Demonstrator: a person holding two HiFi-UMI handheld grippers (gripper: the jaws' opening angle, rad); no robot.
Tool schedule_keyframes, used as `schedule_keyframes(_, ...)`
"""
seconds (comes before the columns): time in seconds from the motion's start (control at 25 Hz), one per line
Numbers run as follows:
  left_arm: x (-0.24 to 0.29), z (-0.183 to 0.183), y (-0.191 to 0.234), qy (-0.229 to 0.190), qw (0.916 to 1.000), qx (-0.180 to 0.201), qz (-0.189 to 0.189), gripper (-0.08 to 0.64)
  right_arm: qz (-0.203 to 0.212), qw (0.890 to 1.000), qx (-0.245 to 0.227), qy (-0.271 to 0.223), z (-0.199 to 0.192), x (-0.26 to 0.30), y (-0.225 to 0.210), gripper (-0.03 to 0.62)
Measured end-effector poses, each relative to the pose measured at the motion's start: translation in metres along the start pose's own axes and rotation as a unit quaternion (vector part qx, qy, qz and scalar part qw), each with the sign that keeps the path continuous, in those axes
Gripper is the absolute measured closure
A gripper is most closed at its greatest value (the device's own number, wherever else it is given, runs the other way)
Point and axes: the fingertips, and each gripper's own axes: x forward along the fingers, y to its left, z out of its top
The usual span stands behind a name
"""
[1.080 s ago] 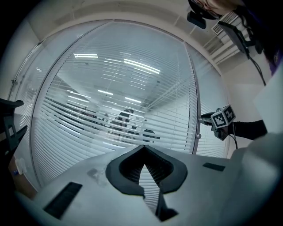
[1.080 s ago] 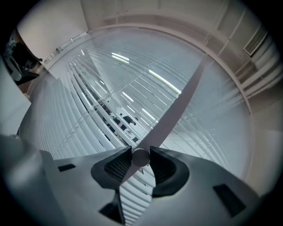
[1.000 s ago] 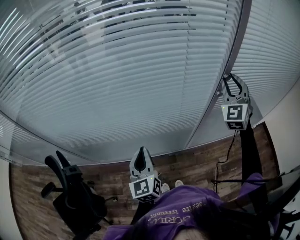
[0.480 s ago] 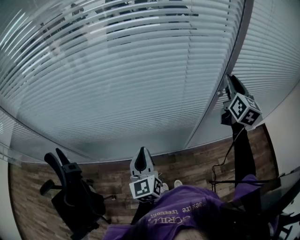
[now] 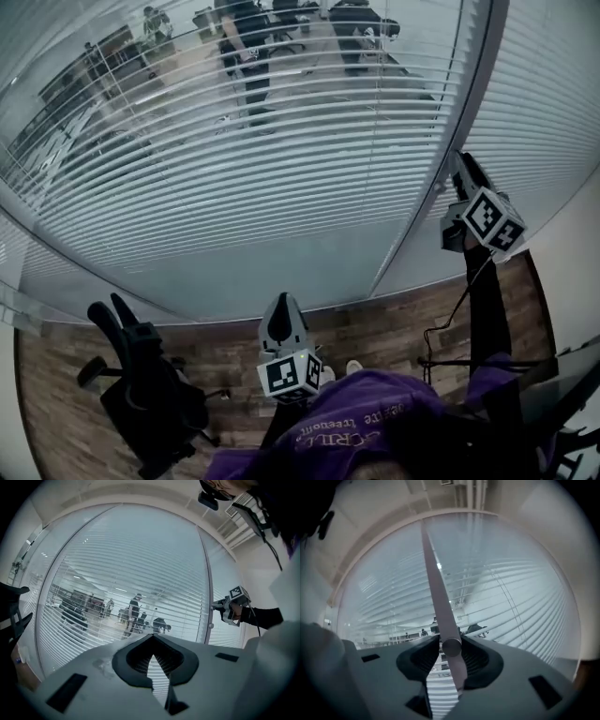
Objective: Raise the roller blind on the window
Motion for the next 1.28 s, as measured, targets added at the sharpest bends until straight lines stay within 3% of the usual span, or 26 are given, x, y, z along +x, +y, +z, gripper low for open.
schedule_keyframes(0.16,0.003,-0.008,0.001,0.000,1.0000,0.001,-0.003,0.558,-0.005,0.989,-0.147,0.005,-0.004,-0.003,0.004,0.465)
schedule_keyframes(0.32,0.011,-0.014,-0.011,-0.001,1.0000,0.002,-0.009,0.558,-0.012,0.958,-0.285,0.034,-0.009,0.003,-0.002,0.465)
schedule_keyframes(0.44,0.011,-0.019,-0.012,0.005,0.9999,0.006,-0.010,0.558,-0.023,0.936,-0.350,0.044,-0.018,0.005,-0.002,0.466)
schedule_keyframes(0.52,0.010,-0.023,-0.008,0.008,0.9999,0.006,-0.011,0.558,-0.023,0.934,-0.355,0.049,-0.025,0.006,-0.002,0.466)
schedule_keyframes(0.68,0.008,-0.022,-0.007,0.006,0.9999,0.009,-0.012,0.558,-0.016,0.963,-0.265,0.050,-0.023,0.004,-0.007,0.472)
schedule_keyframes(0.8,0.007,-0.022,-0.007,0.004,0.9999,0.011,-0.008,0.558,-0.014,0.986,-0.160,0.045,-0.024,0.005,-0.014,0.474)
schedule_keyframes(0.92,0.007,-0.023,-0.006,0.004,0.9999,0.011,-0.006,0.558,-0.013,0.998,-0.040,0.036,-0.026,0.005,-0.022,0.476)
schedule_keyframes(1.0,0.006,-0.023,-0.006,0.004,0.9999,0.011,-0.004,0.558,-0.013,0.999,0.038,0.026,-0.022,0.003,-0.023,0.476)
schedule_keyframes(1.12,0.006,-0.021,-0.005,0.001,0.9999,0.012,-0.003,0.558,-0.007,0.989,0.149,0.012,-0.021,0.003,-0.027,0.476)
schedule_keyframes(1.28,0.008,-0.021,-0.003,-0.002,0.9999,0.013,-0.003,0.558,0.001,0.975,0.222,0.001,-0.022,0.004,-0.030,0.476)
